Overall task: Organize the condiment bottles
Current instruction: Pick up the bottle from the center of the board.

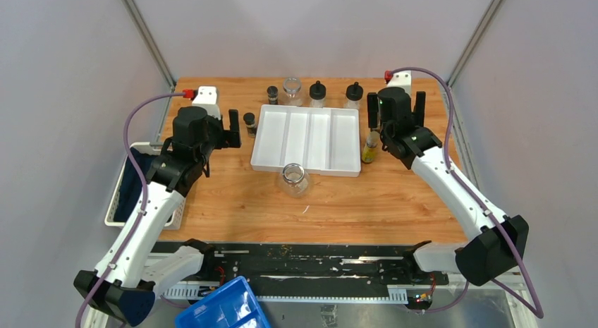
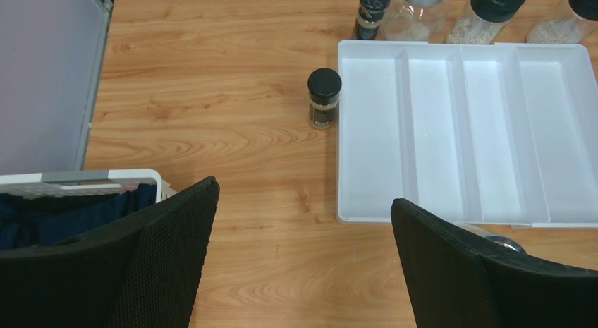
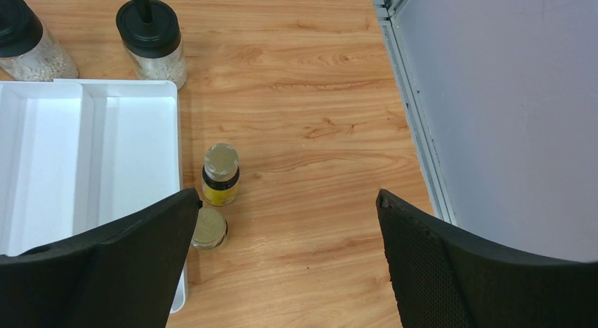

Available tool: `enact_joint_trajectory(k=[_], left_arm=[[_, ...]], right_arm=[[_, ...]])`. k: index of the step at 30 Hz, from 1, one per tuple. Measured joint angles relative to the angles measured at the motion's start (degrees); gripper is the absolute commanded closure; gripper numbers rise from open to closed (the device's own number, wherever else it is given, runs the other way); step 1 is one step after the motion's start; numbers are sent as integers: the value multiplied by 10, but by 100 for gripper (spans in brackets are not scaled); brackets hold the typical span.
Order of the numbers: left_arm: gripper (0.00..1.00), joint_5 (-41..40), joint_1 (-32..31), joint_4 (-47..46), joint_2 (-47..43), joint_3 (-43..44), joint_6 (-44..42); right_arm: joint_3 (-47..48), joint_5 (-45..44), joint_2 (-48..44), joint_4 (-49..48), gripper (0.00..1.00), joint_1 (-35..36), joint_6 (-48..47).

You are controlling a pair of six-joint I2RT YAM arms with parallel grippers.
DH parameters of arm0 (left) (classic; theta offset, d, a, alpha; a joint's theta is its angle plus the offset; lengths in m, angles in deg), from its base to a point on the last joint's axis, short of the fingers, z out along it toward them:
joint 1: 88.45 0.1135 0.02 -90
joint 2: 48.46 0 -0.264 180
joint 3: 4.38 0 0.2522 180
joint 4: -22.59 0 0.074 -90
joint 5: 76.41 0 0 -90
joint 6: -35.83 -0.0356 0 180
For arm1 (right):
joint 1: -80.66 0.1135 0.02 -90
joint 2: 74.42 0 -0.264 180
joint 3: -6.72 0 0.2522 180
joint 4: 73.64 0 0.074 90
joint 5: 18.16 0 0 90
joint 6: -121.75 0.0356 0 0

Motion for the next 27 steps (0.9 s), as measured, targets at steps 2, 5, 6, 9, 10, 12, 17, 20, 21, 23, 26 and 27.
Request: enact_joint_trajectory(k=[2,5,6,9,10,12,17,20,21,23,26,27], left_arm=[[0,-2,0,-2,0,0,1],[0,-11,0,-2,0,0,5],[0,-14,0,-2,0,0,7],[0,-26,0,0,7,1,21],[0,-33,0,2,12,2,27],[0,-42,0,6,21,2,37],[0,-41,7,9,22,-3,61],[0,-41,10,13,24,-1,69],[0,-41,11,20,29,3,71],[0,-42,12,30,42,14,74],[0,-42,12,37,59,21,76],[0,-41,12,41,62,21,76]], right_arm=[[-2,0,0,-6,0,0,-7],[-1,-2,0,-17,0,0,-11],[1,-2,1,-18,0,0,-12],[12,-6,9,-15,0,0,-12],[18,-9,13,-14,1,0,-11],[29,-14,19,-12,3,0,-9],[57,-18,37,8,19,-1,17],[85,-8,60,36,21,-10,49],[93,0,68,44,22,-16,63],[98,10,79,55,23,-22,82],[103,22,100,78,25,-29,111],[105,28,109,86,25,-31,120]])
